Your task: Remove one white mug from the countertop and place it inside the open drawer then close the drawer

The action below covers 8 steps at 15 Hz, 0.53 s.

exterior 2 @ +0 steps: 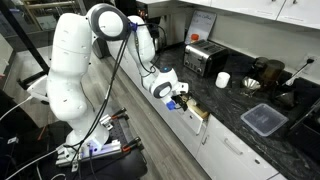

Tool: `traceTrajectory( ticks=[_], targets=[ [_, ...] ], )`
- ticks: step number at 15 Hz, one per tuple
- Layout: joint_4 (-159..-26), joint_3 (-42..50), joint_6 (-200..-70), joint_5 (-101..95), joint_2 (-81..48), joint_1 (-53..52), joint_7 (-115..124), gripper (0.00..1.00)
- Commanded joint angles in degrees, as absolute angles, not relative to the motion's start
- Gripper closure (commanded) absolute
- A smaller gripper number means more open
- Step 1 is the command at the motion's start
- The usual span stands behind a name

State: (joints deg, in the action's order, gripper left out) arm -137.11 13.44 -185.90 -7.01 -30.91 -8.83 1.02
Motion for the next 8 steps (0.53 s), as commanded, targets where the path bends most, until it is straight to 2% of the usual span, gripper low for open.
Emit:
traceTrajectory(
  ticks=[1, 8],
  targets=[
    [-135.1, 12.7, -188.6, -4.9, -33.3, -8.2, -0.1, 0.00],
    [-133.0, 10.9, -190.0, -3.3, -35.1, -6.6, -0.1, 0.00]
  ],
)
